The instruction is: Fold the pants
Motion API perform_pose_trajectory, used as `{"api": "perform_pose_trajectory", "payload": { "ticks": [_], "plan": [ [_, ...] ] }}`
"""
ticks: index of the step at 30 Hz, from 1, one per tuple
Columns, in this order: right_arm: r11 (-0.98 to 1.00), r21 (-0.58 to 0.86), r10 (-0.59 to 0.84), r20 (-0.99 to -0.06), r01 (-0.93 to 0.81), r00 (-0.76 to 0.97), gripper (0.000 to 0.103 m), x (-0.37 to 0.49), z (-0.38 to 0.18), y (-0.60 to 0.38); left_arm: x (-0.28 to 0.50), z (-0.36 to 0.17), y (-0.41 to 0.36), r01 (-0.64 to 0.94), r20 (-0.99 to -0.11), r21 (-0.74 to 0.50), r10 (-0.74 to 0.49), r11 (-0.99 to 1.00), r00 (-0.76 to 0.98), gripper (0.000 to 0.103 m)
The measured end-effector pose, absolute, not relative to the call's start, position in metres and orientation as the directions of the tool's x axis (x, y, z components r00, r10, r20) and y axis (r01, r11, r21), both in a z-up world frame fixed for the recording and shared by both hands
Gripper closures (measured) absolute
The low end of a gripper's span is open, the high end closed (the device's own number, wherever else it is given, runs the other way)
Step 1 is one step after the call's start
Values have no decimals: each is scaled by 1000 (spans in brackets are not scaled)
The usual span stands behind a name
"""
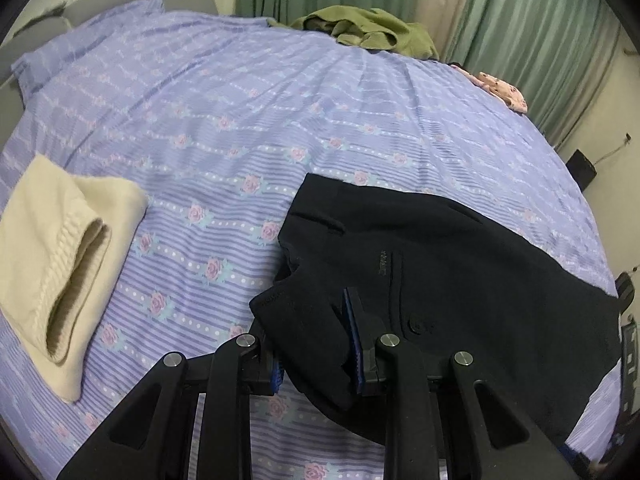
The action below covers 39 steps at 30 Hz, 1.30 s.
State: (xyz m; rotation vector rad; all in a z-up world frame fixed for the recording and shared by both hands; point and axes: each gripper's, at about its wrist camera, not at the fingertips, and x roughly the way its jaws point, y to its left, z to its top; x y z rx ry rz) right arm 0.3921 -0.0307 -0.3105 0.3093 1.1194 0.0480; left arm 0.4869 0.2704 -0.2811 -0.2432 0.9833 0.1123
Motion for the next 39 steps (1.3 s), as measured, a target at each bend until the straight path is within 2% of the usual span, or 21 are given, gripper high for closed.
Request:
{"api": "perform_pose_trajectory", "payload": {
  "ticks": [3,5,6,7,10,16,18,21,24,26,28,32,36,39],
  "plan": [
    [965,250,182,-859,81,479,52,402,-301,-29,486,-283,271,-210,-839,-151,-13,966,544,77],
    [974,218,165,-870,61,465,70,405,-304,-29,484,-284,268,-201,-839,-134,-3,970,544,77],
    [974,219,171,-876,58,450,83,405,-307,-31,483,-284,265,-191,-837,-115,9,975,547,77],
    [971,232,183,-877,57,445,89,402,-308,-32,481,-283,263,-182,-835,-97,20,978,551,77],
    [972,223,170,-886,74,430,94,389,-307,-33,474,-288,264,-192,-846,-64,49,979,531,77],
    [968,199,134,-925,152,357,95,382,-334,-30,465,-329,281,-257,-912,-81,33,963,410,76],
    [969,179,116,-936,168,332,93,385,-339,-29,464,-337,283,-266,-920,-82,30,960,390,73],
    [976,99,42,-958,192,283,69,383,-340,-28,463,-331,281,-249,-923,-40,60,968,380,64],
    [986,31,-17,-959,164,282,69,372,-327,-25,452,-310,275,-192,-910,37,112,981,400,54],
    [986,30,-22,-954,166,300,63,364,-312,-29,439,-291,271,-149,-891,81,139,985,431,49],
    [984,39,-23,-942,176,336,50,355,-292,-36,423,-268,265,-93,-873,97,130,991,471,45],
    [983,42,-36,-912,181,409,50,338,-248,-51,392,-218,254,-14,-830,80,74,997,553,38],
    [983,44,-44,-883,176,467,40,323,-213,-63,375,-181,232,50,-799,56,15,997,601,35],
    [981,59,-41,-868,185,496,40,308,-190,-80,364,-159,203,107,-780,56,-23,993,625,30]
  ]
}}
